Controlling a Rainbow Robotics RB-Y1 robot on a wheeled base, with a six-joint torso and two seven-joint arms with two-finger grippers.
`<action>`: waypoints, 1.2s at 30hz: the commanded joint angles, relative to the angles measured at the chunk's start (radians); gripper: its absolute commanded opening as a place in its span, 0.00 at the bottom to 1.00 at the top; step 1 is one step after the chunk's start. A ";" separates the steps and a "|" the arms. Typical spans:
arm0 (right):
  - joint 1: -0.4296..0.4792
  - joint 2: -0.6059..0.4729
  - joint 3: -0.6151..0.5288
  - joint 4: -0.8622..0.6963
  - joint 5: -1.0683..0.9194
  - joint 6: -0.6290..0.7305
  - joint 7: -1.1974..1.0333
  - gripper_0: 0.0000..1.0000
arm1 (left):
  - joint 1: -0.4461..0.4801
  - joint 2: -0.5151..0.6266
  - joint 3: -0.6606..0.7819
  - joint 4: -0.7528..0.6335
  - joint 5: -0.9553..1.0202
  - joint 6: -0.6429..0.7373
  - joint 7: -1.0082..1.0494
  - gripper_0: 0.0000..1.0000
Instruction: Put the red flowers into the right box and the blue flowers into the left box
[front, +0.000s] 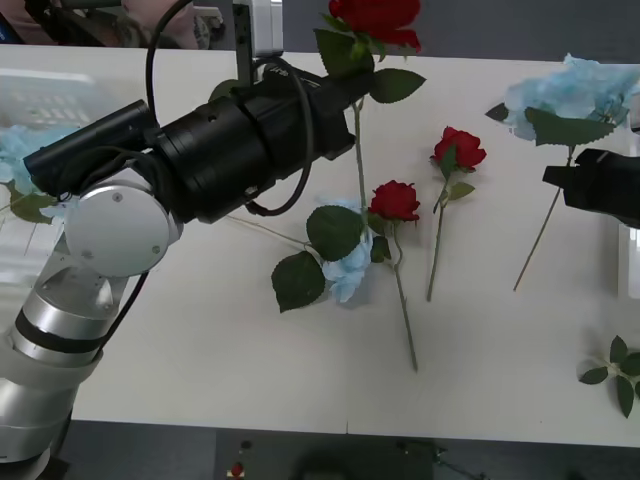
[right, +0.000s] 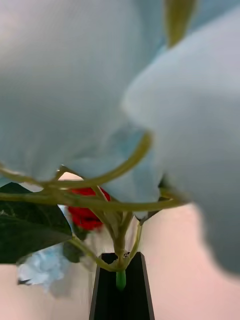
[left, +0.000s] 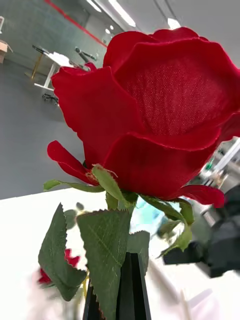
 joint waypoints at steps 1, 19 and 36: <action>-0.013 -0.066 -0.011 0.061 0.084 0.013 -0.010 0.00 | -0.039 -0.033 -0.004 0.026 0.133 -0.046 -0.052 0.00; -0.122 -0.200 0.345 0.312 0.516 -0.093 -0.010 0.07 | -0.131 -0.094 -0.047 0.131 0.181 -0.079 -0.063 0.00; -0.132 -0.212 0.366 0.223 0.358 -0.113 0.014 0.81 | -0.149 -0.094 -0.072 0.155 0.185 -0.079 -0.063 0.00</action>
